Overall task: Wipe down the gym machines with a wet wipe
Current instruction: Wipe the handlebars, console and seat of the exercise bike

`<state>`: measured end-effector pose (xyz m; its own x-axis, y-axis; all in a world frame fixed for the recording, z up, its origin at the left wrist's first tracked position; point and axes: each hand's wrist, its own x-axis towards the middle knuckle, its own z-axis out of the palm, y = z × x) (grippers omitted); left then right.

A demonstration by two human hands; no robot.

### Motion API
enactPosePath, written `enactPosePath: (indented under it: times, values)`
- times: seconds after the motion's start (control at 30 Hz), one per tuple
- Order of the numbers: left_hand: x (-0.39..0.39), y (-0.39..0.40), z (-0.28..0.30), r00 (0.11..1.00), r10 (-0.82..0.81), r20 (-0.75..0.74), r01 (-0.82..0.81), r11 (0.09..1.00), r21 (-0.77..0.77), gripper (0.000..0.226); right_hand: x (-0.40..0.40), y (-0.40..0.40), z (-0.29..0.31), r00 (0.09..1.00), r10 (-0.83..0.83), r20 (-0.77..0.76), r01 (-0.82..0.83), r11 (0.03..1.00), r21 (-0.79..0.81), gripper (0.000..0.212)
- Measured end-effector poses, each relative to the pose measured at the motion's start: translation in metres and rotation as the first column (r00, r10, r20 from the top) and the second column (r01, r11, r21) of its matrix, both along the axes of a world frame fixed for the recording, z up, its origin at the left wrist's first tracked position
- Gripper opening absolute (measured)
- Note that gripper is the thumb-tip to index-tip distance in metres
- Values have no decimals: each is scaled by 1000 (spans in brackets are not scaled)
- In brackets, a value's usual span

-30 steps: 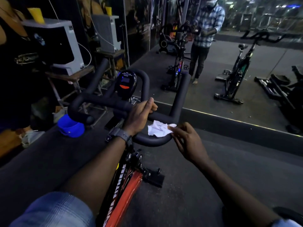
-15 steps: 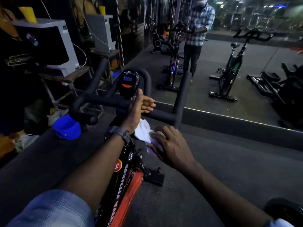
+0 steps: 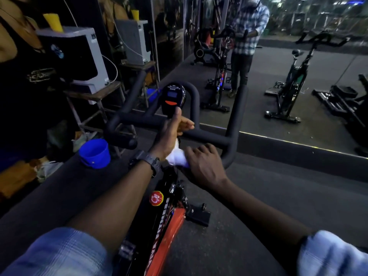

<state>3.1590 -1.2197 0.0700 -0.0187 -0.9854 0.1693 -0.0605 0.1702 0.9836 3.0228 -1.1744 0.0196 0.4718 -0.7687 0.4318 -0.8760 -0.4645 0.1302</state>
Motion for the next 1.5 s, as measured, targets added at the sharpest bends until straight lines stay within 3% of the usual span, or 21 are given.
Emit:
enactPosePath:
  times: [0.13,0.2,0.33,0.5,0.6,0.73,0.83,0.93,1.07,1.2,1.37,1.5]
  values:
    - [5,7,-10,999,-33,35,32,999,34,90,-44,4,-10,999,-54,-3,54,998,-25,45]
    - [8,7,-11,999,-36,25,34,997,70,84,-37,-3,-3,999,-3,-35,2,1000,-22,44]
    - [13,7,-9,996,57,-67,-53,997,58,79,22,-6,18,984,171,58,-179,965,190,50]
    - [26,2,-9,993,111,-47,-110,993,39,82,50,-13,42,958,240,-157,-194,946,258,29]
    - [20,3,-11,1000,6,19,-7,999,54,79,26,-11,29,952,304,-7,-294,925,241,32]
    - [6,12,-8,993,-117,16,114,985,129,77,-8,7,15,974,193,118,-209,967,144,43]
    - [13,10,-6,996,-79,-40,84,985,149,80,-3,-2,17,1000,30,-11,-27,982,187,57]
    - [16,10,-5,998,-42,-48,48,990,135,81,30,-16,27,994,-17,-107,45,963,266,61]
    - [9,9,-6,999,-21,-32,24,993,112,82,47,-6,35,994,80,-75,-56,958,281,31]
    - [4,12,-10,999,-37,-5,38,992,120,84,11,0,26,984,179,-4,-173,960,218,50]
    - [0,17,-6,998,-63,2,63,991,122,87,10,-18,27,999,-33,-3,32,904,426,72]
    - [-6,15,-2,998,-66,-24,68,987,146,84,5,1,12,996,72,56,-81,980,182,61]
